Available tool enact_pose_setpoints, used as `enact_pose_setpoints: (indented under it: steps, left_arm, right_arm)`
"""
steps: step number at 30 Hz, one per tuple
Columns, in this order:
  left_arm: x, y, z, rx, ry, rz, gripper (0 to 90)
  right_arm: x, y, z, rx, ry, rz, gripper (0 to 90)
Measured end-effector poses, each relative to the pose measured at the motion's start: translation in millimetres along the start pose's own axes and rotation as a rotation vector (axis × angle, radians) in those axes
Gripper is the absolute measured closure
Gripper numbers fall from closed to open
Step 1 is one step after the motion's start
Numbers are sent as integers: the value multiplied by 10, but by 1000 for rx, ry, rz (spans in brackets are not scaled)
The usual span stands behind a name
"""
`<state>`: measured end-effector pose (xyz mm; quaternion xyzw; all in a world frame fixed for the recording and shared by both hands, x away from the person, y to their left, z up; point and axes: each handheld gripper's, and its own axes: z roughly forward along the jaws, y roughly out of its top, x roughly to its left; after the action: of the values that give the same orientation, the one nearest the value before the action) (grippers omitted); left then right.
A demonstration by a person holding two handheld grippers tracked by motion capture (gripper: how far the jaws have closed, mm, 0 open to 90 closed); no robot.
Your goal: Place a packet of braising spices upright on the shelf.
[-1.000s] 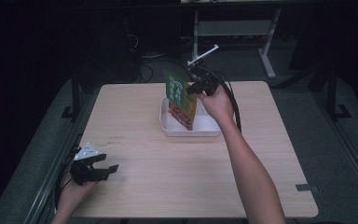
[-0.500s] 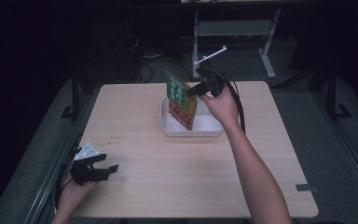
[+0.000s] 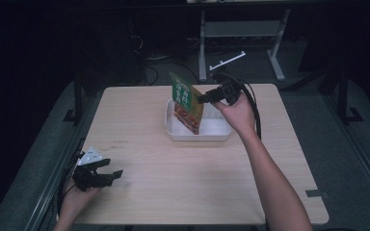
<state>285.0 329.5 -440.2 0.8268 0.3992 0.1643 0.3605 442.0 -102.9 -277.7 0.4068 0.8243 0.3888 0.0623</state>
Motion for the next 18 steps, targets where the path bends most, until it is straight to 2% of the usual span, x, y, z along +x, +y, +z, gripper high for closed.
enact_pose_setpoints:
  steps: [7, 12, 18]
  left_arm:
    - [-10, 3, 3, 0, -1, 4, 285]
    - [-14, 4, 2, -3, -1, 7, 284]
    - [-16, 6, 0, -5, -2, 8, 284]
  right_arm:
    - [-47, -129, -86, -10, 17, 9, 494]
    - [-78, -212, -182, -35, 55, 22, 486]
    - [-126, -334, -283, -33, 57, 25, 478]
